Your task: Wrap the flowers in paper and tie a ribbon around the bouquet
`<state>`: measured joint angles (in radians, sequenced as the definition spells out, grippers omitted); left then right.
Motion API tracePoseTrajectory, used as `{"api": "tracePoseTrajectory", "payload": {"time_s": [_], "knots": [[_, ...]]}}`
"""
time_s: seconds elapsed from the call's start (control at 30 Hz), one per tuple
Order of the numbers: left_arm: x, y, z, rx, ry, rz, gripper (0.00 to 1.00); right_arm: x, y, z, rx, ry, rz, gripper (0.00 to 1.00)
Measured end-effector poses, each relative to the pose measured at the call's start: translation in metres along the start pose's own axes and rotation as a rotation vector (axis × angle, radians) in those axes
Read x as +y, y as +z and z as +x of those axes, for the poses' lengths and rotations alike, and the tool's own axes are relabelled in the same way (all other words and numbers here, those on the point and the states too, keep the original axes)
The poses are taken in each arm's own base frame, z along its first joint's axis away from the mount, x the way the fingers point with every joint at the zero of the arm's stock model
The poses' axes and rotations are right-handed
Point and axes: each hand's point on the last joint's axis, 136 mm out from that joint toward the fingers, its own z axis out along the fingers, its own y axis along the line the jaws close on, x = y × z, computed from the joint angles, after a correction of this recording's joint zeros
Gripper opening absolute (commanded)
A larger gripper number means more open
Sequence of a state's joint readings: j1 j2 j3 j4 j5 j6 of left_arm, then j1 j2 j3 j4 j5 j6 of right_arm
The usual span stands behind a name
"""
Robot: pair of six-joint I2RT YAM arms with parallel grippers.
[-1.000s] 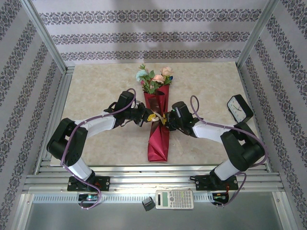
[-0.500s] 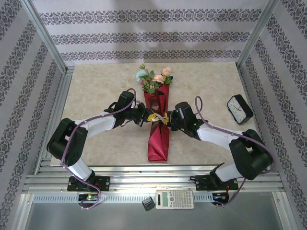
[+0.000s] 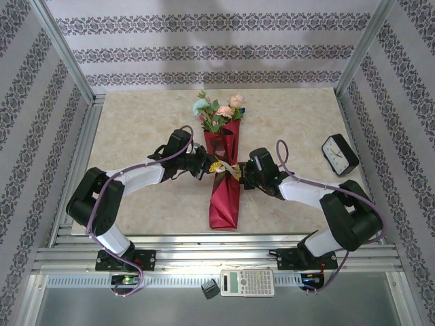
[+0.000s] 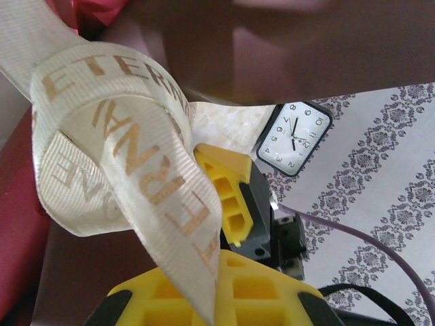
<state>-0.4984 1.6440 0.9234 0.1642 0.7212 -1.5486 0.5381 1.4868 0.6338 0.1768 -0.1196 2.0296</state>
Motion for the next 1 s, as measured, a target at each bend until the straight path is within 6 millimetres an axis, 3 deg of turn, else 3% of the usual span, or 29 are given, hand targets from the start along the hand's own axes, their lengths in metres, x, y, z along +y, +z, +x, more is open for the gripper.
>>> {"api": "tracePoseTrajectory", "payload": {"time_s": [0.23, 0.67, 1.0], "knots": [[0.000, 0.000, 0.000, 0.000, 0.000, 0.000, 0.00, -0.004, 0.009, -0.008, -0.018, -0.002, 0.022, 0.23], [0.000, 0.000, 0.000, 0.000, 0.000, 0.000, 0.00, 0.005, 0.009, -0.001, 0.001, -0.005, 0.006, 0.34], [-0.001, 0.000, 0.000, 0.000, 0.001, 0.002, 0.00, 0.010, 0.001, 0.029, 0.064, -0.042, 0.001, 0.34]]}}
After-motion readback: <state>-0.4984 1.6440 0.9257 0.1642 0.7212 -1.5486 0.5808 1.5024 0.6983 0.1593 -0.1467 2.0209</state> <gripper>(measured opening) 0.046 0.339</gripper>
